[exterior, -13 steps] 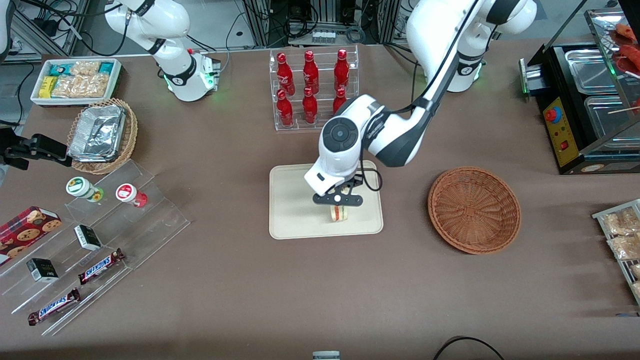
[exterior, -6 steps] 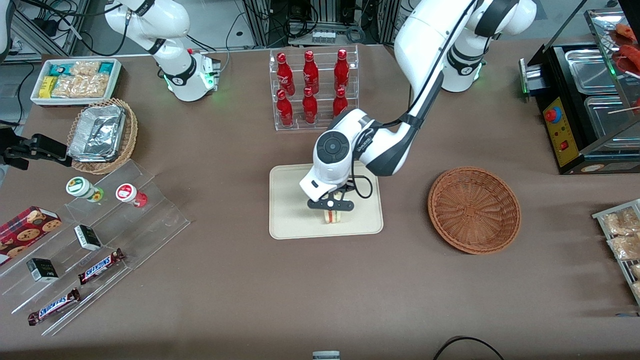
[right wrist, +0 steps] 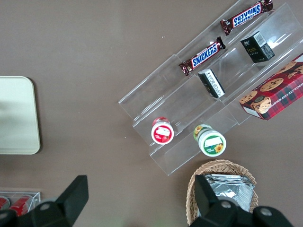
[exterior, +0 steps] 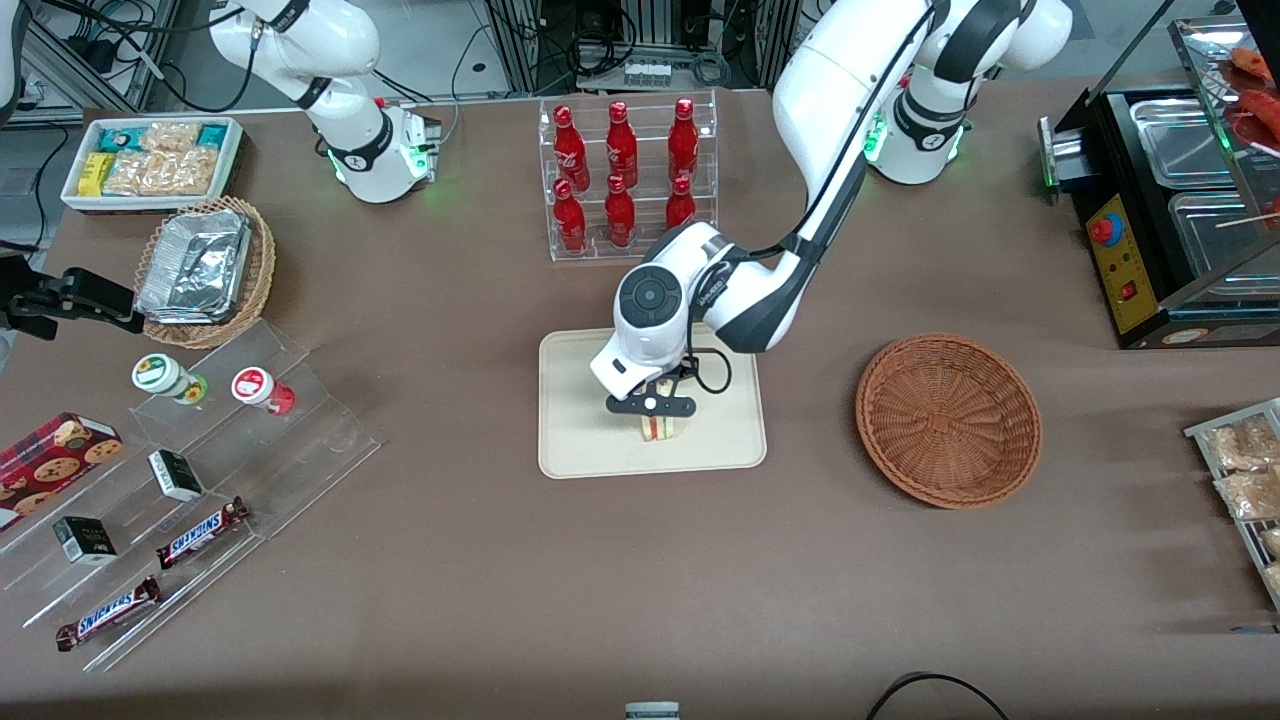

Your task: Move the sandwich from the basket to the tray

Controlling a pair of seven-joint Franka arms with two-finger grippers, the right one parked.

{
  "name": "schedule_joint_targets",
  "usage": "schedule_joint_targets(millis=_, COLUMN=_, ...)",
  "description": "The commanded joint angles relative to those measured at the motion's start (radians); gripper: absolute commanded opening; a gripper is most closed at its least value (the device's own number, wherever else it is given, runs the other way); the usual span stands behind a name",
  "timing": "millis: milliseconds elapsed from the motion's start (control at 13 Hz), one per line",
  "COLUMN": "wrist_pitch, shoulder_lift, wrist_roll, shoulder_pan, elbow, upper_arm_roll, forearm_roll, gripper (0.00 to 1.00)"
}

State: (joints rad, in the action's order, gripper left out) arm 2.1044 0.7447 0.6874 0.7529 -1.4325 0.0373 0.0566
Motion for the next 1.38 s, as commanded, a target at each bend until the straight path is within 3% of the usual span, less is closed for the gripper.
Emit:
schedule_joint_targets(millis=0, wrist_pitch=-0.001, shoulder_lift=0.008, wrist_roll=0.017, shoulder_pan=0.014, elbow=0.012, upper_arm_roll=-0.013, forearm_roll=0.012, gripper=0.35)
schedule_joint_targets(millis=77, wrist_pitch=-0.004, shoulder_lift=0.004, wrist_roll=0.015, shoulder_pan=0.014, elbow=0.014, upper_arm_roll=-0.013, forearm_roll=0.012, gripper=0.98)
schedule_joint_targets(millis=615, wrist_pitch=-0.144, shoulder_lift=-0.155, wrist_roll=0.018, shoulder_pan=-0.015, elbow=0.026, upper_arm_roll=-0.025, forearm_roll=0.009, gripper=1.00)
schedule_joint_targets(millis=1308, wrist_pitch=-0.489, shoulder_lift=-0.511, wrist_roll=-0.038, shoulder_pan=-0.273, elbow=0.014, upper_arm_roll=-0.027, forearm_roll=-0.006, gripper=1.00)
